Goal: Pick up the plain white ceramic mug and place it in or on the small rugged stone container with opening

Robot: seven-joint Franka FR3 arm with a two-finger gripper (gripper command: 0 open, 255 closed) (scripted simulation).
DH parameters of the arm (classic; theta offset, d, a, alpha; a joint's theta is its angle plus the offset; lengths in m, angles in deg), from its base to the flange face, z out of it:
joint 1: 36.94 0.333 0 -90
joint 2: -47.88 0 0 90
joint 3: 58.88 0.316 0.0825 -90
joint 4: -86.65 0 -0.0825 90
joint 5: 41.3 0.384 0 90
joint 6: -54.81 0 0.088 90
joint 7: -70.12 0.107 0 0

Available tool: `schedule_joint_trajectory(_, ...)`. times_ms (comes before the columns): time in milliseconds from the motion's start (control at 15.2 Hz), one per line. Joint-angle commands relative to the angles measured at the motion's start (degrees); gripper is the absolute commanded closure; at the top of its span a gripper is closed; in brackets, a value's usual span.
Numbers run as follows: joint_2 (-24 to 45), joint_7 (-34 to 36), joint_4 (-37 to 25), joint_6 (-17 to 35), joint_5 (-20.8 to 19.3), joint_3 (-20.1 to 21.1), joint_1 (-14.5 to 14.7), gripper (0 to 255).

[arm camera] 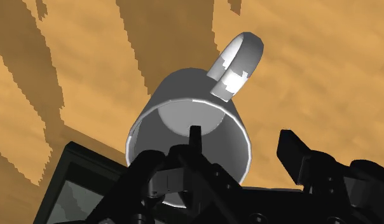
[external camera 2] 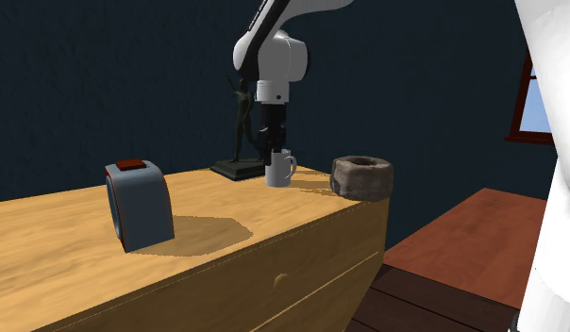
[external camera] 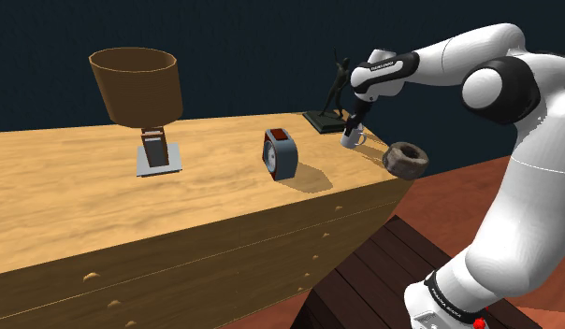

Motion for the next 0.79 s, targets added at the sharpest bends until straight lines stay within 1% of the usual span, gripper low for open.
schedule_joint_trajectory(0, 0.0, 0.0, 0.0, 0.0, 0.0, 0.0, 0.0, 255)
schedule_joint_trajectory(528, 0.0, 0.0, 0.01, 0.01, 0.0, 0.0, 0.0, 255)
schedule_joint_trajectory(726, -0.96, 0.27, -1.02, -1.93, -0.39, -0.16, 0.09, 255)
